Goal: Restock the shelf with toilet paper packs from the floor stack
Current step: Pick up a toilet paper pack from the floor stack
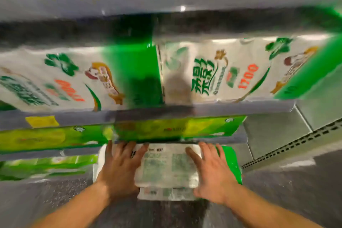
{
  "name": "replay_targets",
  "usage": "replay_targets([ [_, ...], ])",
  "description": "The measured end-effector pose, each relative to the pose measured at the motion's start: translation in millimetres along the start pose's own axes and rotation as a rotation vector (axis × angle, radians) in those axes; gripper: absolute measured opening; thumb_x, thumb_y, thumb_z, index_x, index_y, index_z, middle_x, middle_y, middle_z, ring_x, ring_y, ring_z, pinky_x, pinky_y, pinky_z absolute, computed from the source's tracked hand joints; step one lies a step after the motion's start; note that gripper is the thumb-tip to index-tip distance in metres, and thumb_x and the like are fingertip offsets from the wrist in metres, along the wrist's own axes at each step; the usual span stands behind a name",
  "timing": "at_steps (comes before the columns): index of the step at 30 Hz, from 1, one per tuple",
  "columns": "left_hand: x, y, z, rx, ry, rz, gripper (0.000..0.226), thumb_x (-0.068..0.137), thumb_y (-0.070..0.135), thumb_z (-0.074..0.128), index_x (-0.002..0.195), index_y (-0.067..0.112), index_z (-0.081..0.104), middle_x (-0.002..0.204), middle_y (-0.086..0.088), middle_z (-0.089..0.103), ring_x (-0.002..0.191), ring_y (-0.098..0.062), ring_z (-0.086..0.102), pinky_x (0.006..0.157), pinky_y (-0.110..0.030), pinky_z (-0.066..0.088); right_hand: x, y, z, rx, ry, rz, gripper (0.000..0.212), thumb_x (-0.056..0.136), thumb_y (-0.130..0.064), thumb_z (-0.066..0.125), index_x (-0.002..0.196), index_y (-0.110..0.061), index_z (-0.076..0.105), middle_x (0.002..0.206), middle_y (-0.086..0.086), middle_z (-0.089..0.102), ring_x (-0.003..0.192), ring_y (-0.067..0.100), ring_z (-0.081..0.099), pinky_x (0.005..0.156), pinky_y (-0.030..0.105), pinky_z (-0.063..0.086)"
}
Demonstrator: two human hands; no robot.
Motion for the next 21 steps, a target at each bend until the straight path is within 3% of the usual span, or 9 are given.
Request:
replay_targets([
  [2,-17,2,-38,0.001,0.063,-0.005,0.126,0.036,0.082,0.061,0.148,0.028,0.045,0.123,-0.017,0.064,0.112,-0.046,0.063,0.111,-0.064,0.019,-15,-2,-30,0.028,0.052,-0.015,0.116,0.033,-0.075,0.050,0.140,-0.029,0.050,0.130,0.020,0.058,0.117,0.041,0.060,0.110,0.053,0.019],
  [4,-35,2,-85,0.027,0.110,-0.030,0.126,0.037,0.080,0.062,0.150,0.028,0.040,0.121,-0.016,0.066,0.107,-0.046,0.066,0.112,-0.063,0.017,-30,-12,-79,-0.007,0.087,-0.043,0.119,0.030,-0.076,0.056,0.139,-0.029,0.049,0.126,0.018,0.060,0.114,0.039,0.063,0.109,0.053,0.022],
  [6,-58,6,-141,0.059,0.141,-0.043,0.127,0.042,0.089,0.061,0.152,0.029,0.037,0.122,-0.015,0.065,0.108,-0.046,0.065,0.104,-0.067,0.030,-56,-28,-139,-0.043,0.121,-0.048,0.121,0.042,-0.073,0.065,0.151,-0.031,0.033,0.142,0.022,0.048,0.132,0.043,0.048,0.117,0.053,0.012],
  [8,-78,13,-193,0.101,0.188,-0.028,0.126,0.043,0.095,0.054,0.148,0.027,0.044,0.125,-0.015,0.064,0.111,-0.045,0.063,0.101,-0.068,0.029,-82,-40,-191,-0.085,0.082,-0.042,0.118,0.058,-0.067,0.065,0.159,-0.032,0.014,0.156,0.020,0.028,0.146,0.040,0.024,0.120,0.057,0.004],
  [10,-101,25,-244,0.164,0.182,-0.014,0.129,0.037,0.092,0.058,0.148,0.027,0.046,0.127,-0.014,0.062,0.114,-0.043,0.058,0.102,-0.071,0.030,-103,-47,-232,-0.094,0.114,-0.040,0.118,0.062,-0.068,0.064,0.159,-0.032,0.008,0.159,0.018,0.019,0.149,0.036,0.017,0.121,0.057,0.005],
  [11,-109,31,-269,0.188,0.213,-0.012,0.132,0.037,0.090,0.061,0.152,0.029,0.040,0.135,-0.014,0.057,0.121,-0.041,0.053,0.106,-0.073,0.026,-110,-50,-252,-0.118,0.150,-0.046,0.118,0.063,-0.070,0.064,0.159,-0.032,0.007,0.160,0.018,0.017,0.149,0.036,0.016,0.122,0.058,0.004],
  [14,-132,41,-314,0.200,0.213,-0.035,0.131,0.054,0.082,0.064,0.160,0.039,0.000,0.162,-0.007,0.019,0.148,-0.034,0.015,0.118,-0.065,-0.005,-131,-57,-289,-0.177,0.196,-0.066,0.118,0.062,-0.074,0.064,0.158,-0.032,0.008,0.160,0.019,0.017,0.148,0.038,0.015,0.121,0.061,0.004],
  [17,-144,46,-345,0.222,0.212,-0.073,0.131,0.059,0.076,0.067,0.158,0.039,-0.010,0.163,-0.007,0.011,0.150,-0.033,0.007,0.119,-0.064,-0.005,-140,-62,-321,-0.212,0.237,-0.080,0.116,0.063,-0.072,0.064,0.157,-0.032,0.009,0.158,0.017,0.020,0.147,0.036,0.017,0.121,0.060,0.005],
  [21,-156,45,-382,0.234,0.231,-0.059,0.134,0.055,0.070,0.072,0.159,0.039,-0.006,0.160,-0.006,0.017,0.147,-0.033,0.014,0.119,-0.063,0.001,-145,-68,-357,-0.241,0.238,-0.084,0.117,0.061,-0.071,0.068,0.157,-0.033,0.011,0.150,0.012,0.028,0.141,0.034,0.026,0.120,0.057,0.011],
])
Point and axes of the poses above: each hand's wrist, its own x-axis towards the middle knuckle, its own z-axis out of the palm, y = z × x, the point moved 1 cm from there along x, towards the middle knuckle
